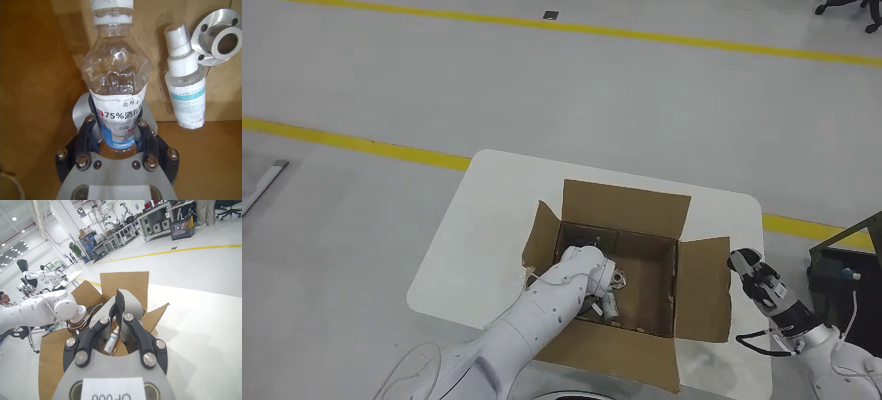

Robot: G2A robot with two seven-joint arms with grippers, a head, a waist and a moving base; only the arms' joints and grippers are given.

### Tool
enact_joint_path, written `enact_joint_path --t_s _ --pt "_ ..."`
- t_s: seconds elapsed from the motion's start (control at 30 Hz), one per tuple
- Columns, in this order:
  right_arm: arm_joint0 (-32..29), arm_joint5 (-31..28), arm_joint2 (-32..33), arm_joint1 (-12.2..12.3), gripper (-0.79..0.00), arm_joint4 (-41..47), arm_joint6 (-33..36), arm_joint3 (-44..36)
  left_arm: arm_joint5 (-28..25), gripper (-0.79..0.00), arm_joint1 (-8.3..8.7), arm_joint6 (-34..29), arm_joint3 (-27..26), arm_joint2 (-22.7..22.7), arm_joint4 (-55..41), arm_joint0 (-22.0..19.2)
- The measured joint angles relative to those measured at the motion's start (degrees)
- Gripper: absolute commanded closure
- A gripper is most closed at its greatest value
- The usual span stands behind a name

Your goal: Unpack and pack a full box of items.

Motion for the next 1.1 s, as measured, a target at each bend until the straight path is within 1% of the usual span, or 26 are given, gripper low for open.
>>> enact_joint_path --t_s 0.03,0.07,0.13,0.23,0.37,0.43,0.57,0.7,0.73,0.77,0.8,0.83,0.87,0.9,0.93,1.0,1.1 --pt "0.0 0.0 0.4 0.0 -0.683 0.3 0.1 0.1 -0.2 0.000 -0.01 -0.3 -0.5 -0.1 0.0 -0.1" --pt "0.0 -0.1 1.0 0.1 -0.785 0.9 0.5 0.1 -0.4 0.000 0.02 -0.7 -1.3 -0.4 0.0 -0.2" --pt "-0.2 -0.2 2.4 0.2 -0.785 2.0 1.3 0.1 -0.8 0.000 0.16 -1.4 -2.8 -0.9 0.1 -0.2" --pt "-0.7 0.0 5.4 0.4 -0.785 4.5 3.1 0.2 -1.3 0.000 0.62 -3.2 -6.4 -1.8 0.7 -0.2" --pt "-1.9 1.9 8.4 0.9 -0.785 8.3 8.8 0.2 -1.6 0.000 1.77 -7.1 -13.7 -3.5 2.7 0.8" --pt "-2.0 2.4 8.7 1.1 -0.785 9.6 12.0 0.6 -1.7 0.000 2.38 -9.0 -17.2 -4.2 4.3 1.5" --pt "-0.9 2.8 6.2 1.5 -0.785 12.0 19.5 2.2 -1.5 0.000 3.78 -13.0 -26.1 -6.0 8.2 3.8" --pt "1.5 2.8 1.7 1.5 -0.785 12.4 23.3 4.6 -1.6 0.000 4.94 -15.1 -33.9 -8.3 11.1 6.4" --pt "2.2 2.8 0.6 1.5 -0.548 12.3 23.6 5.3 -1.8 0.000 5.15 -15.5 -35.4 -8.8 11.6 7.1" --pt "3.1 2.8 -0.7 1.5 -0.382 12.0 24.0 6.1 -2.2 0.000 5.41 -15.9 -37.3 -9.4 12.2 7.9" --pt "3.8 2.8 -1.6 1.5 -0.332 11.7 24.1 6.8 -2.4 0.000 5.58 -16.2 -38.6 -9.9 12.5 8.4" --pt "4.5 2.9 -2.3 1.5 -0.252 11.3 24.2 7.4 -2.7 0.000 5.73 -16.4 -39.8 -10.3 12.8 8.9" --pt "5.3 2.9 -3.2 1.5 -0.157 11.1 24.2 8.1 -3.0 0.000 5.90 -16.7 -41.3 -10.8 13.2 9.6" --pt "5.8 2.9 -3.7 1.4 -0.034 11.1 24.2 8.7 -3.2 0.000 6.01 -16.9 -42.4 -11.2 13.5 10.0" --pt "6.3 2.8 -4.2 1.4 0.000 11.1 24.2 9.2 -3.3 0.000 6.09 -17.0 -43.3 -11.7 13.5 10.4" --pt "7.2 2.7 -4.9 1.4 0.000 10.8 24.0 10.2 -3.3 0.000 6.23 -16.8 -44.7 -12.7 13.1 11.3" --pt "8.0 2.4 -5.7 1.4 0.000 10.7 23.8 11.3 -3.3 0.000 6.26 -16.6 -44.9 -13.0 12.8 11.6"
